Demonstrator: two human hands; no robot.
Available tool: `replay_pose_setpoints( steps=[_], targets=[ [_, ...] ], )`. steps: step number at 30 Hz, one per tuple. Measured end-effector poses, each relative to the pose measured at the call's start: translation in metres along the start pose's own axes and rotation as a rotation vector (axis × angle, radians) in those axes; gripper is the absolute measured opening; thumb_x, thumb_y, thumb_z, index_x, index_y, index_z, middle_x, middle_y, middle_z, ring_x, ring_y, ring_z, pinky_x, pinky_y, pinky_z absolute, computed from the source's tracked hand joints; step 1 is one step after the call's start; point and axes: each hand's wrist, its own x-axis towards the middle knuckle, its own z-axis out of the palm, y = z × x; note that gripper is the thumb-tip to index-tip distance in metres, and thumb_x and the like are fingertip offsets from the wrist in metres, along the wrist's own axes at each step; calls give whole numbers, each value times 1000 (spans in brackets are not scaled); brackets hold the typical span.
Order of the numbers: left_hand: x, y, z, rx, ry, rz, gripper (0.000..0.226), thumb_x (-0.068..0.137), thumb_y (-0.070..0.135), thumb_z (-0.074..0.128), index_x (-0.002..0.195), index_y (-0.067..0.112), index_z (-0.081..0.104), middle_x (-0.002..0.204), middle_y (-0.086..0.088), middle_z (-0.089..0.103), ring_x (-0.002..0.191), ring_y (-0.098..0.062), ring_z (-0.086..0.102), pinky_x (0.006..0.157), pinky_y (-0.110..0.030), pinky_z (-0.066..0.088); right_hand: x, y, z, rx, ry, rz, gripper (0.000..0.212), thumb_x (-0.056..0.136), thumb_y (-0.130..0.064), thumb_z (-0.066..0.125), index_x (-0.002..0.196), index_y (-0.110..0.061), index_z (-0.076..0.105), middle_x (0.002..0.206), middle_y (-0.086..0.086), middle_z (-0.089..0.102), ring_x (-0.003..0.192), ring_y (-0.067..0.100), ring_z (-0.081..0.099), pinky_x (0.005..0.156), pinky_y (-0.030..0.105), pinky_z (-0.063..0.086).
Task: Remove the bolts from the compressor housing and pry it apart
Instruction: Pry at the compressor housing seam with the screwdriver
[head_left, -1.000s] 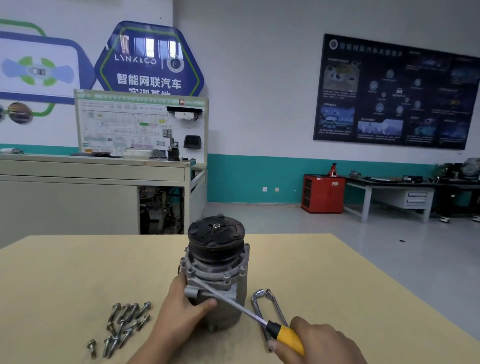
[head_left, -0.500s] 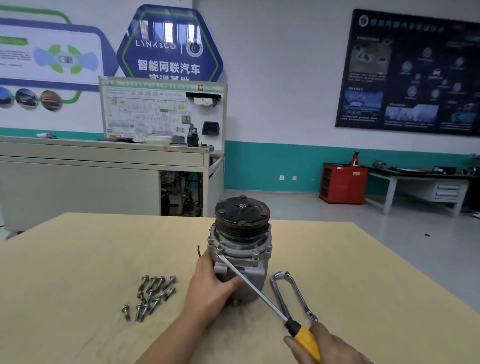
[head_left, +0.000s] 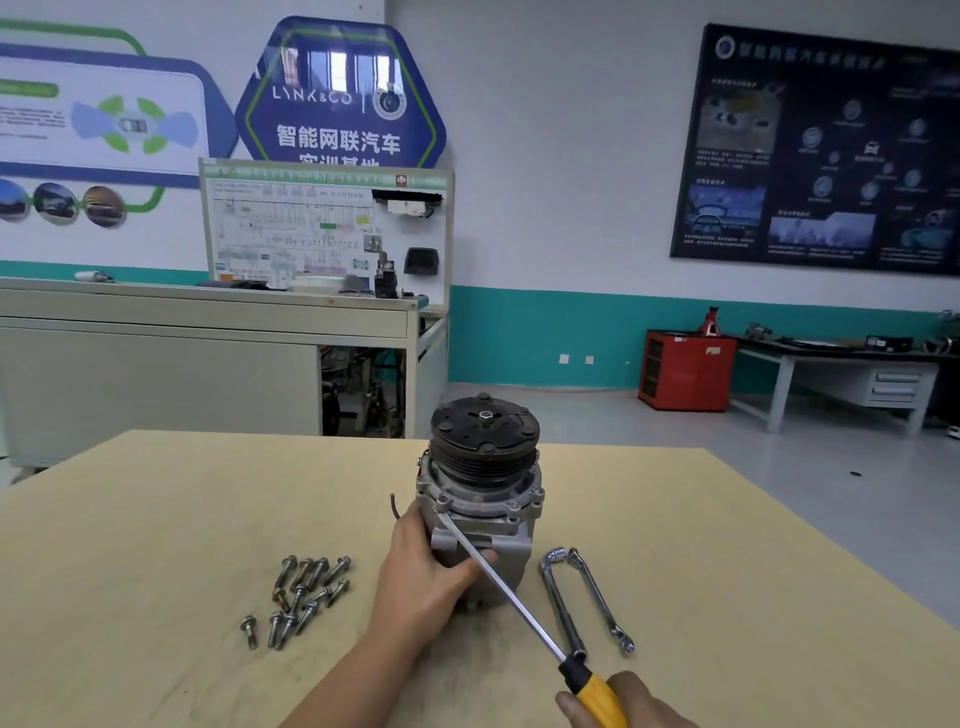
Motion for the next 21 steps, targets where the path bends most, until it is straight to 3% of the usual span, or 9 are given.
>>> replay_pose_setpoints(
  steps=[2,6,10,13,15,18,21],
  targets=[
    [0,-1,-1,0,-5,5,89,53,63,69,132,30,43,124,11,51,100,-4,51,73,-12,38,-3,-3,-4,-8,3,0,40,91,-62,36,80,-25,27,76,-15,36,62,-6,40,55,-2,33],
    [1,-7,-2,33,-13,9,81,70,53,74,138,27,38,130,7,48,114,-11,50,85,-23,40,-11,-5,-20,-44,79,17,41,83,-72,42,73,-32,34,81,-12,47,74,4,46,52,5,34],
    [3,-9,0,77,2,21,77,77,55,66,140,24,36,135,5,46,121,-13,47,87,-22,35,-5,-2,-42,-107,103,-20,46,79,-76,39,85,-31,46,88,-11,51,84,11,49,56,9,34],
    [4,-11,3,104,11,21,75,80,54,63,142,23,35,136,4,45,122,-14,47,87,-22,36,-3,-2,-36,-161,134,-55,49,82,-76,35,104,-34,48,95,-9,53,94,12,53,66,13,38],
    [4,-12,3,113,23,21,73,81,53,63,141,23,35,136,4,46,121,-15,47,87,-23,36,-2,0,-26,-200,165,-51,53,83,-76,33,115,-35,44,101,-8,55,101,11,56,63,10,37],
    [3,-12,4,114,37,21,72,81,53,62,140,23,36,135,4,47,120,-16,49,88,-25,38,-4,3,-21,-158,182,-40,51,83,-76,33,113,-36,42,87,-9,48,83,9,48,50,6,30],
    [2,-12,5,102,50,11,70,80,53,62,139,23,38,132,4,50,116,-15,51,87,-25,40,-3,3,-10,-10,153,10,40,90,-67,33,95,-28,36,77,-12,43,76,6,44,51,5,34]
  ],
)
